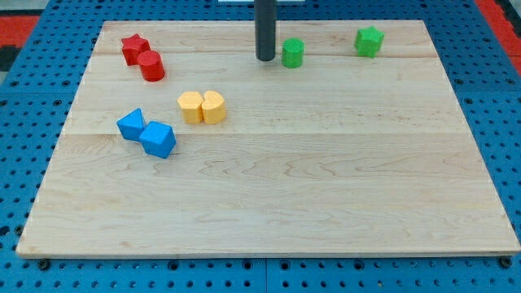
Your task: Line up the yellow heart green circle and green star horizontally at the top side of the board
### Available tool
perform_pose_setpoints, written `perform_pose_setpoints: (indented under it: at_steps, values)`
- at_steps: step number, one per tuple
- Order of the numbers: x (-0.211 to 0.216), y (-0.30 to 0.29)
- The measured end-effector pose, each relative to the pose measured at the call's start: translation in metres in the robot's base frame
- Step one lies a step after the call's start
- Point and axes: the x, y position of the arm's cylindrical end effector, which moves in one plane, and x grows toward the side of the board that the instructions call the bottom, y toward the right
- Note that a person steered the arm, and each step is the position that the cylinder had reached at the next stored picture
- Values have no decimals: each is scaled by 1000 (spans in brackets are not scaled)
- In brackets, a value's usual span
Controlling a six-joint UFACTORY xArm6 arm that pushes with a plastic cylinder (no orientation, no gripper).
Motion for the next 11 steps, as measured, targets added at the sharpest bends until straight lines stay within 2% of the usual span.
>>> perform_pose_setpoints:
  at_steps: [1,2,4,5,6,7,8,9,10,11]
  values:
    - [6,-9]
    - [31,12]
    - [4,27]
    - [76,44]
    - [165,9]
    - [152,-59]
    - [111,-103]
    - [156,-92]
    - [134,-148]
    - [107,-159]
